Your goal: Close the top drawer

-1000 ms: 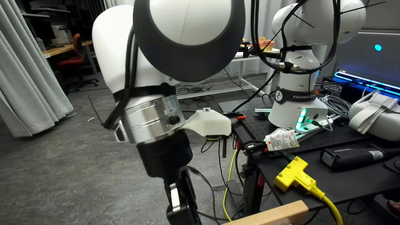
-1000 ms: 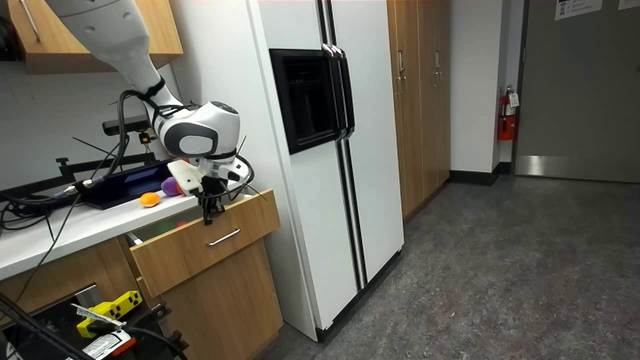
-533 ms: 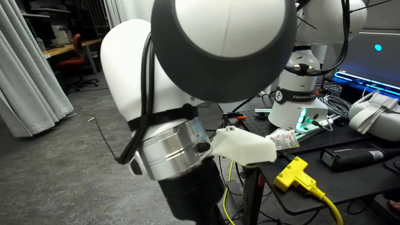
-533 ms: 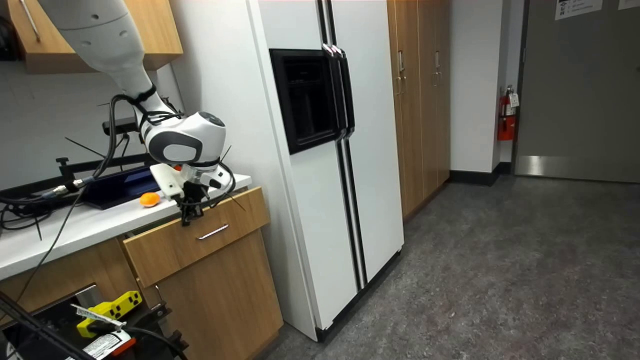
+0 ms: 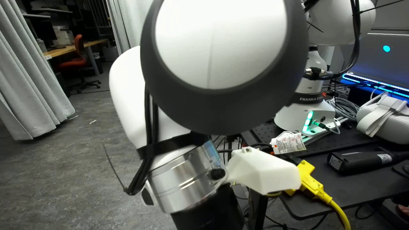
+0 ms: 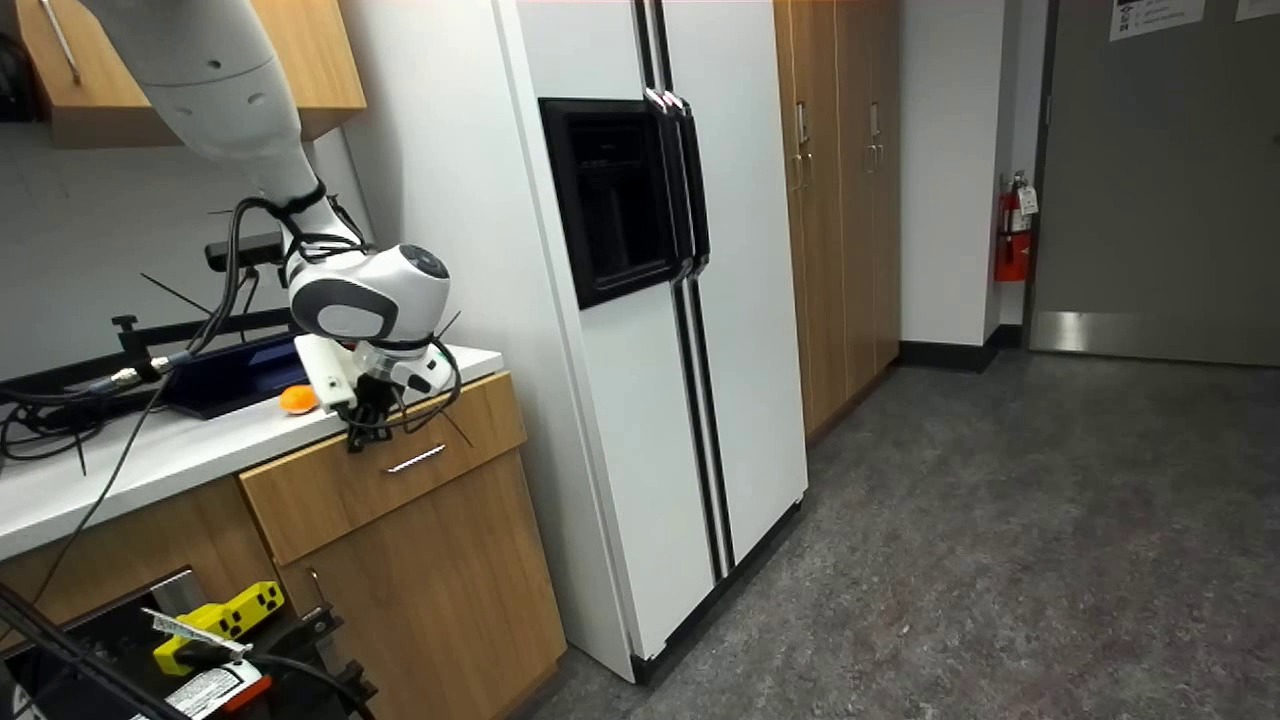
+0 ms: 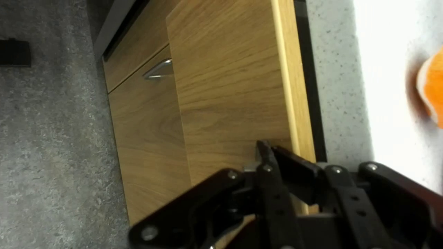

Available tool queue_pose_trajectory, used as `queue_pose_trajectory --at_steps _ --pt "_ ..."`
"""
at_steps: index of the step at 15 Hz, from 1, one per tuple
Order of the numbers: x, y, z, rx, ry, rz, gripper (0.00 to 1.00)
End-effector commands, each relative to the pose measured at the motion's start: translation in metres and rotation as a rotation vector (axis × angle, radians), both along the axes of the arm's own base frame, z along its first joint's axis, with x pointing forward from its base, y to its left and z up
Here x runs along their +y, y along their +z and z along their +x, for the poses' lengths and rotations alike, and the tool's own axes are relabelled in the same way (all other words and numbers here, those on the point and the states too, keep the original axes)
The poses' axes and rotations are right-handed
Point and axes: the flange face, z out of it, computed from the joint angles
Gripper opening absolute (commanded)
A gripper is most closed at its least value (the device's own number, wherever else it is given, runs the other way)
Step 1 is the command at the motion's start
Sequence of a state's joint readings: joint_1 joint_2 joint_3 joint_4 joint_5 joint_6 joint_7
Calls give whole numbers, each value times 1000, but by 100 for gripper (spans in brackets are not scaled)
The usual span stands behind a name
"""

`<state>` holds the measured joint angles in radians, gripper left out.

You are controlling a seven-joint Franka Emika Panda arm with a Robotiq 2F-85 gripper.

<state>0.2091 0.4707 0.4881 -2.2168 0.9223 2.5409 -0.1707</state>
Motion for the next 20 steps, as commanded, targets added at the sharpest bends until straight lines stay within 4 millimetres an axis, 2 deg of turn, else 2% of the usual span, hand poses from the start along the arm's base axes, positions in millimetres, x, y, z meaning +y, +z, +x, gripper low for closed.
queue_pose_trajectory --at_steps 1,6,10,15,20 --pt "17 -2 0 41 -2 97 1" --pt "5 8 2 5 21 79 1" --pt "-9 36 -2 -74 134 -13 1" --pt "-47 95 -1 -234 274 -139 1" --pt "-77 163 -4 -384 299 -159 1"
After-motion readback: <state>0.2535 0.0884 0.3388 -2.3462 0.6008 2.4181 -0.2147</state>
